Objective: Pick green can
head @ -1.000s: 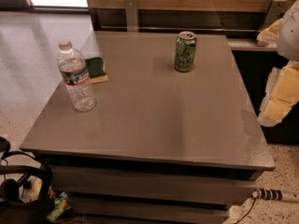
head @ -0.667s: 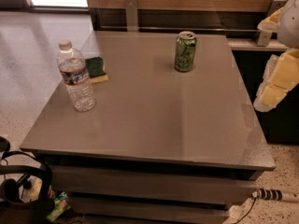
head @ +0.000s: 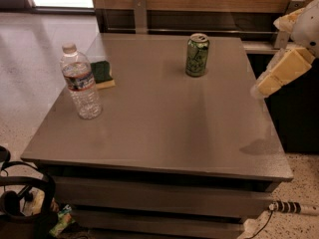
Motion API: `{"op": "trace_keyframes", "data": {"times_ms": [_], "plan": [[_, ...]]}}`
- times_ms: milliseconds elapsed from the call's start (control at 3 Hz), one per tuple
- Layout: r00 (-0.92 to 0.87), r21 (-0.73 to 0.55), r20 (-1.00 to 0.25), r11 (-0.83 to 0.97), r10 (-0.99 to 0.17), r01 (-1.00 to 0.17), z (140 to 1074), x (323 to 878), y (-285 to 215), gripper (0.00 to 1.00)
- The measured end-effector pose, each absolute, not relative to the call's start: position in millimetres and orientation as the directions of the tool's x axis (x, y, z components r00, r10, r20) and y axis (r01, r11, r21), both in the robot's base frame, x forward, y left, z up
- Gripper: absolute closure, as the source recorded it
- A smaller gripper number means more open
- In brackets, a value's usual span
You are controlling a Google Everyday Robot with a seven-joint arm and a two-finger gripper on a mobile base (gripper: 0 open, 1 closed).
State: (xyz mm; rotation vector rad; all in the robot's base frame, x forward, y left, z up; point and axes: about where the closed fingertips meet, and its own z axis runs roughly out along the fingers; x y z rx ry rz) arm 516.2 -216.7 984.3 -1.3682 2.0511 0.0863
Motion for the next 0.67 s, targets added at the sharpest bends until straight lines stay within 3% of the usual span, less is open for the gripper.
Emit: {"op": "trace_keyframes", "data": {"times_ms": [667], "plan": [[-0.120, -0.295, -0.815, 0.585, -0.567, -0.756, 986.7, 586.2, -212.9, 0.00]]}}
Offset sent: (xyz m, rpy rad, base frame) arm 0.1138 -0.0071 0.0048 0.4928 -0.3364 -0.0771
